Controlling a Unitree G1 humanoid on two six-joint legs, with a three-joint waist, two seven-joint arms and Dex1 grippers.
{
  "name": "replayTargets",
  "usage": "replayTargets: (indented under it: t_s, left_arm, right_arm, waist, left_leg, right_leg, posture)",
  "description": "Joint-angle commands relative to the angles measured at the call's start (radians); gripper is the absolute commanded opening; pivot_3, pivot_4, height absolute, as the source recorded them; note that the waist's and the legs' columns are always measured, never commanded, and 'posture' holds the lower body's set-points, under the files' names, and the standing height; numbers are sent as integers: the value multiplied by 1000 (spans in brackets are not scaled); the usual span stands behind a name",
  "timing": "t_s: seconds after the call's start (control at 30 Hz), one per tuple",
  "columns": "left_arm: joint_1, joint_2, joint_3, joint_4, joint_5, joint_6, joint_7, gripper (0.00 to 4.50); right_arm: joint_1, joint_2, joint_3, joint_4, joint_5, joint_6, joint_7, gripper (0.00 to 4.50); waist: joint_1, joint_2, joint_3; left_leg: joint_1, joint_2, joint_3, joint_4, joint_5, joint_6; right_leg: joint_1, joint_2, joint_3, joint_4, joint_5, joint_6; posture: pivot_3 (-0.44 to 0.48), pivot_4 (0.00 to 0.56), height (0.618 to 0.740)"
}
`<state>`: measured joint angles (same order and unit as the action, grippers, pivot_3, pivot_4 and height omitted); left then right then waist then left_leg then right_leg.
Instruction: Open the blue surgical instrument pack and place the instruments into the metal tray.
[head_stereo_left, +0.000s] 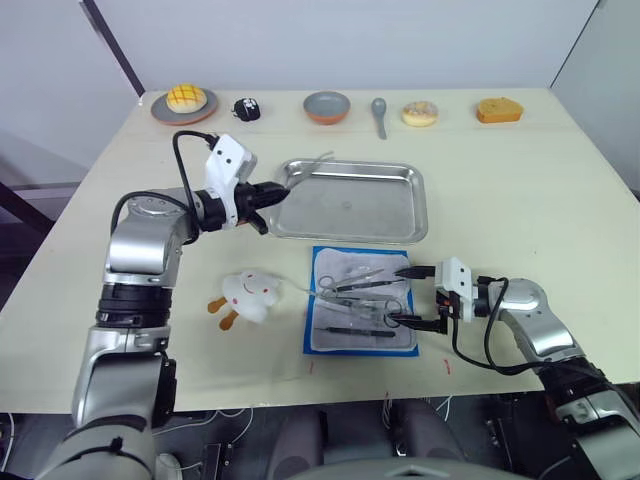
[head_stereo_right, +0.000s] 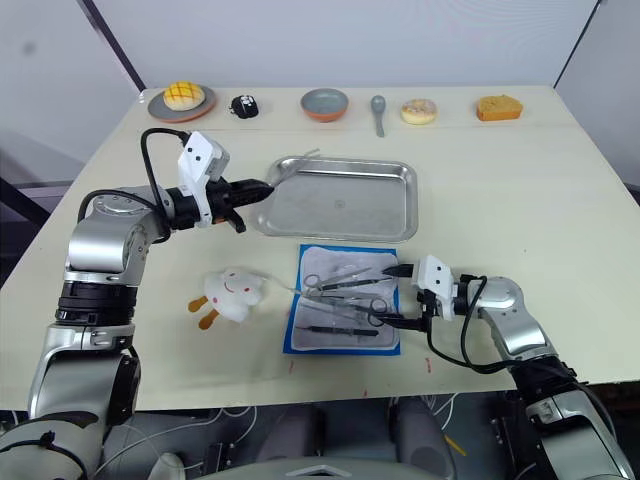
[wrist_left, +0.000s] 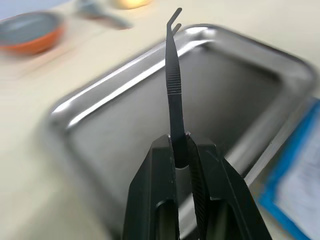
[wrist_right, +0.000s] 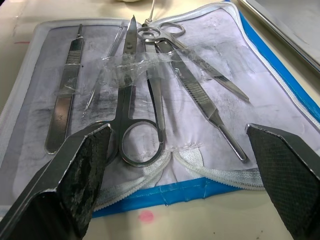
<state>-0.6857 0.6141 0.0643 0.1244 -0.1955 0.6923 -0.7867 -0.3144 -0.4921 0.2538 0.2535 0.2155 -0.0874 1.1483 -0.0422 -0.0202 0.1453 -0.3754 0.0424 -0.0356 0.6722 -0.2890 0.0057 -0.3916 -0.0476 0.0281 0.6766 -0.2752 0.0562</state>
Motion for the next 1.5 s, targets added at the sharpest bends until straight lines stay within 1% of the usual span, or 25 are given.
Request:
replayTargets:
  t_s: [0.03, 0.33, 0.43, 0.5, 0.73, 0.9, 1.07, 1.5]
  left_arm:
    - [-23, -44, 15, -56, 8, 66, 118, 73]
    - [-26, -240, 34, -73, 60, 180, 450, 73]
    - [-25, -273, 23, -52, 76, 210, 508, 73]
    - [-30, -276, 5, -24, 102, 213, 543, 73]
    - [-32, -308, -29, 38, 131, 239, 601, 73]
    - [-48, -326, -45, 76, 123, 250, 592, 73]
    - [-58, -328, -38, 106, 138, 223, 618, 73]
    - [-73, -342, -14, 80, 127, 218, 652, 73]
  right_arm:
    - [51, -19, 62, 92, -101, 34, -12, 4500]
    - [52, -21, 62, 86, -100, 37, -12, 4500]
    - [56, -20, 58, 83, -99, 42, -20, 4500]
    - [58, -21, 56, 78, -98, 45, -24, 4500]
    - [64, -25, 54, 62, -94, 53, -29, 4500]
    - [68, -24, 55, 57, -92, 55, -33, 4500]
    - [70, -22, 54, 58, -91, 53, -37, 4500]
    - [62, -21, 53, 69, -92, 49, -35, 4500]
  waist:
    - [0, 0, 0]
    - [0, 0, 0]
    - [1, 0, 0]
    - [1, 0, 0]
    - [2, 0, 0]
    - [1, 0, 0]
    - [1, -1, 0]
    - [1, -1, -1]
  left_leg:
    - [0, 0, 0, 0, 0, 0]
    - [0, 0, 0, 0, 0, 0]
    - [0, 0, 0, 0, 0, -1]
    - [0, 0, 0, 0, 1, -1]
    - [0, 0, 0, 0, 1, -3]
    - [0, 0, 0, 0, 3, -4]
    - [0, 0, 0, 0, 3, -5]
    - [0, 0, 0, -1, 3, -5]
  right_leg:
    - [0, 0, 0, 0, 0, 0]
    - [0, 0, 0, 0, 0, 0]
    - [0, 0, 0, 0, 0, 0]
    - [0, 0, 0, 0, 0, 0]
    - [0, 0, 0, 0, 0, 0]
    - [0, 0, 0, 0, 0, 0]
    - [0, 0, 0, -1, 0, 0]
    - [0, 0, 0, -1, 0, 0]
  posture:
    - [0, 150, 732]
    - [0, 150, 732]
    - [0, 150, 732]
    - [0, 150, 732]
    - [0, 150, 732]
    - [0, 150, 732]
    - [0, 150, 732]
    - [0, 150, 732]
